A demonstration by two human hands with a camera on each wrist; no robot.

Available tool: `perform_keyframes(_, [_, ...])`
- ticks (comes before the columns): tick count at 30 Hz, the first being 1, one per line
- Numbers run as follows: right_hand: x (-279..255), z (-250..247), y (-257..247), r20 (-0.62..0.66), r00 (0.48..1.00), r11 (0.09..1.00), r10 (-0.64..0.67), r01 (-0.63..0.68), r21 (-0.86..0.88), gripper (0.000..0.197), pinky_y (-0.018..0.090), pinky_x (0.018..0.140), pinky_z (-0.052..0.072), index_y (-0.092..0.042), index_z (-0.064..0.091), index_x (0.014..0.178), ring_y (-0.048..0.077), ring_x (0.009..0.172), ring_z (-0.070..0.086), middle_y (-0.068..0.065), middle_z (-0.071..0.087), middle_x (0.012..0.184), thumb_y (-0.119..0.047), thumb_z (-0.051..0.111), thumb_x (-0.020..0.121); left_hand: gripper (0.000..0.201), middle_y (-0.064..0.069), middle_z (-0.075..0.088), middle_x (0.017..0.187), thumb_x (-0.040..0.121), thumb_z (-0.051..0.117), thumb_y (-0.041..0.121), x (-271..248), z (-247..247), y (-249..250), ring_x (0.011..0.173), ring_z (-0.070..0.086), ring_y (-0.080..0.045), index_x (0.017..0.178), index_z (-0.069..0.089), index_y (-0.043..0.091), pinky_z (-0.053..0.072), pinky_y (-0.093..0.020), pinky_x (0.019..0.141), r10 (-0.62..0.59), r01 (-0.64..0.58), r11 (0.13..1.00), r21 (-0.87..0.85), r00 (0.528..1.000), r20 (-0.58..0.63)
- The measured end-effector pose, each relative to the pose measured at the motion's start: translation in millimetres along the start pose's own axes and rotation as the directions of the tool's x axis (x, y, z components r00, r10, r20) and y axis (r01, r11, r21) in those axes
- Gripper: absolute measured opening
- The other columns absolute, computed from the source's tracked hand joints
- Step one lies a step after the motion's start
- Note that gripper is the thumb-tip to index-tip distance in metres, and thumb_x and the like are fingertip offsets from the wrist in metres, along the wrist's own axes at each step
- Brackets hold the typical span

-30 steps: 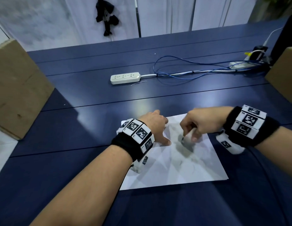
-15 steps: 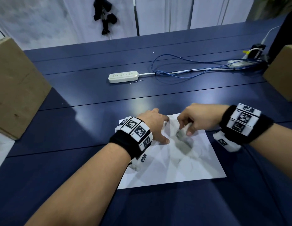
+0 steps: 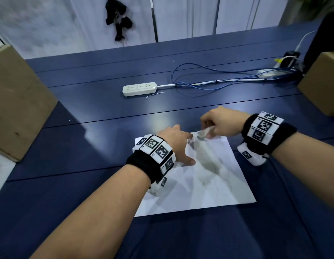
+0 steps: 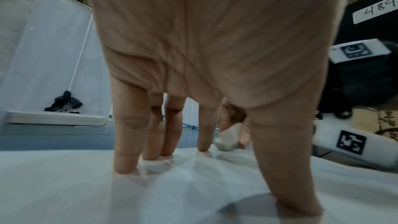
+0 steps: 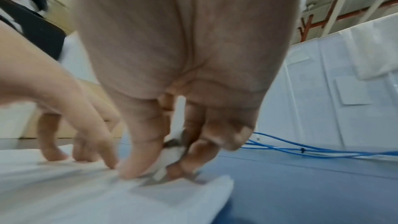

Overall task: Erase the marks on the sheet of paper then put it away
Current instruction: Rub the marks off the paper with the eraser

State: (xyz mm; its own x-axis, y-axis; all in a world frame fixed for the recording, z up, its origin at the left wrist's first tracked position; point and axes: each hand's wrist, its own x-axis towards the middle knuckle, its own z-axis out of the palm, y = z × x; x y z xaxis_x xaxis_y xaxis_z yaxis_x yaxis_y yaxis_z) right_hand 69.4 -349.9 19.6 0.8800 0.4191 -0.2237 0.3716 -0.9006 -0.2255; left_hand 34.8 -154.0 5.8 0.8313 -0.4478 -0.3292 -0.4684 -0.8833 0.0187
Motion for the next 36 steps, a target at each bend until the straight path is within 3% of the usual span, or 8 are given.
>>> perform_keyframes(3, [-2,1,2,-0.031,0.999,1.0,-0.014,0.014,0.0,0.02,0.028,0.06,0.041,-0.028,0.058,0.078,0.012,0.069,0.055,-0.011,0.059,0.068,-0.028,0.077,0.073,0.084,-0.004,0.046,0.117,0.068,0.07,0.07,0,-1,-1,0.107,0.053,-0.027,0.141,0.044,0.035,0.046,-0.036,0.08,-0.004,0.004,1.0,-0.003,1.0,0.0])
perform_keyframes(8, [-29,7,-12,0.315,0.939,0.989,-0.141,0.122,0.08,0.02,0.024,0.064,0.045,-0.029,0.063,0.076,0.003,0.064,0.055,-0.009,0.064,0.07,-0.021,0.08,0.069,0.091,-0.004,0.046,0.121,0.068,0.071,0.07,2,0,-2,0.112,0.053,-0.026,0.146,0.038,0.036,0.043,-0.034,0.079,-0.002,0.002,1.0,-0.009,1.0,0.004])
perform_keyframes(14, [4,-1,0,-0.039,0.999,1.0,0.008,-0.009,-0.023,0.017,0.03,0.068,0.045,-0.024,0.063,0.087,0.018,0.077,0.058,-0.011,0.06,0.073,-0.026,0.075,0.075,0.085,-0.003,0.045,0.116,0.068,0.07,0.07,1,0,-1,0.107,0.053,-0.026,0.141,0.042,0.036,0.042,-0.033,0.074,-0.004,0.005,1.0,-0.011,1.0,0.014])
perform_keyframes(16, [-5,2,-1,-0.011,1.0,1.0,-0.018,0.018,-0.014,0.02,0.03,0.067,0.046,-0.026,0.057,0.08,0.015,0.073,0.056,-0.011,0.059,0.071,-0.024,0.076,0.074,0.085,-0.004,0.045,0.116,0.068,0.071,0.069,2,0,-2,0.107,0.053,-0.026,0.141,0.043,0.036,0.041,-0.032,0.074,-0.005,0.005,1.0,-0.015,1.0,0.007])
perform_keyframes(20, [-29,7,-11,0.322,0.939,0.991,-0.123,0.1,0.088,0.02,0.019,0.061,0.044,-0.027,0.062,0.074,-0.001,0.062,0.055,-0.012,0.063,0.067,-0.017,0.08,0.069,0.09,-0.004,0.046,0.122,0.069,0.071,0.07,3,0,-2,0.112,0.053,-0.027,0.145,0.039,0.036,0.039,-0.032,0.075,-0.004,0.004,1.0,-0.004,1.0,0.005])
perform_keyframes(27, [0,0,1,-0.064,0.998,1.0,0.02,-0.021,-0.017,0.017,0.028,0.062,0.041,-0.026,0.058,0.08,0.015,0.074,0.056,-0.012,0.06,0.071,-0.027,0.074,0.076,0.083,-0.003,0.045,0.114,0.068,0.07,0.07,1,-2,0,0.105,0.053,-0.026,0.14,0.044,0.036,0.042,-0.033,0.073,-0.008,0.008,1.0,-0.009,1.0,0.009])
perform_keyframes(33, [-25,8,-11,0.279,0.951,0.99,-0.135,0.12,0.069,0.019,0.023,0.062,0.044,-0.021,0.064,0.081,0.004,0.063,0.054,-0.007,0.065,0.072,-0.021,0.08,0.07,0.087,-0.003,0.045,0.118,0.068,0.071,0.069,2,-1,-1,0.109,0.053,-0.026,0.143,0.041,0.038,0.04,-0.031,0.073,-0.004,0.005,1.0,-0.016,1.0,0.007])
perform_keyframes(36, [-8,2,-5,0.114,0.993,0.999,-0.04,0.041,-0.004,0.019,0.031,0.07,0.049,-0.028,0.063,0.083,0.011,0.071,0.056,-0.011,0.06,0.071,-0.027,0.079,0.072,0.083,-0.003,0.045,0.115,0.069,0.071,0.069,2,-2,0,0.106,0.053,-0.026,0.14,0.044,0.036,0.041,-0.032,0.072,-0.006,0.006,1.0,-0.017,1.0,0.013])
